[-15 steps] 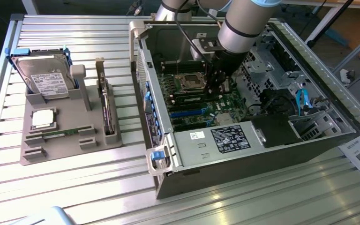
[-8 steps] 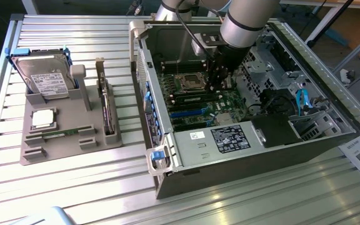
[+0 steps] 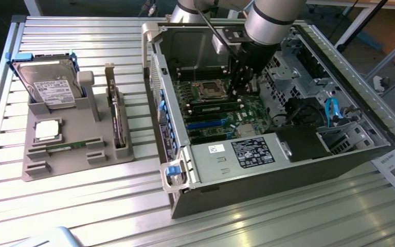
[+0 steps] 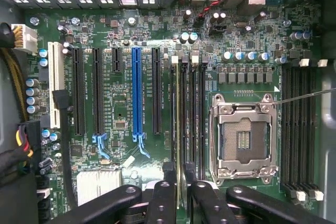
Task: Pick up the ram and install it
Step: 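Insert the ram into the slot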
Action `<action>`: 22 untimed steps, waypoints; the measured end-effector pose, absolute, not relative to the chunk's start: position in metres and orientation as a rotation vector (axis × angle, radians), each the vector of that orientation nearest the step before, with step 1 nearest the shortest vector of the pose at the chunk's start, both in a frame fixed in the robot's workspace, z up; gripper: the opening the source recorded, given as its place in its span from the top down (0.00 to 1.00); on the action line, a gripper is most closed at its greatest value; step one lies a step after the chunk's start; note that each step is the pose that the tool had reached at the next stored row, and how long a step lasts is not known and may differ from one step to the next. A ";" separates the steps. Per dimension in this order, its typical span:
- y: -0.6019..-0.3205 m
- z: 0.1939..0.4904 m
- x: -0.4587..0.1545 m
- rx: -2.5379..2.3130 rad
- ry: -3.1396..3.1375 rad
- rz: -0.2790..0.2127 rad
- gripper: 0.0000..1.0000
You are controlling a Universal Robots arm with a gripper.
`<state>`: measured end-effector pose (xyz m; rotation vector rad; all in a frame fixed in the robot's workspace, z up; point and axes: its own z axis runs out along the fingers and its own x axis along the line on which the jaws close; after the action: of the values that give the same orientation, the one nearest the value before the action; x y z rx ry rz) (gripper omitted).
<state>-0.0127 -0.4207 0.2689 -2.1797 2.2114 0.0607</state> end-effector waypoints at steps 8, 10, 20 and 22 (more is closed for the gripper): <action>-0.421 0.285 -0.013 -2.183 2.215 0.054 0.81; -0.421 0.289 -0.013 -2.184 2.216 0.052 0.81; -0.421 0.308 -0.013 -2.191 2.223 0.038 0.81; -0.421 0.318 -0.013 -2.193 2.225 0.037 0.81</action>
<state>-0.0128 -0.4207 0.3177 -2.1925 2.2249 0.0368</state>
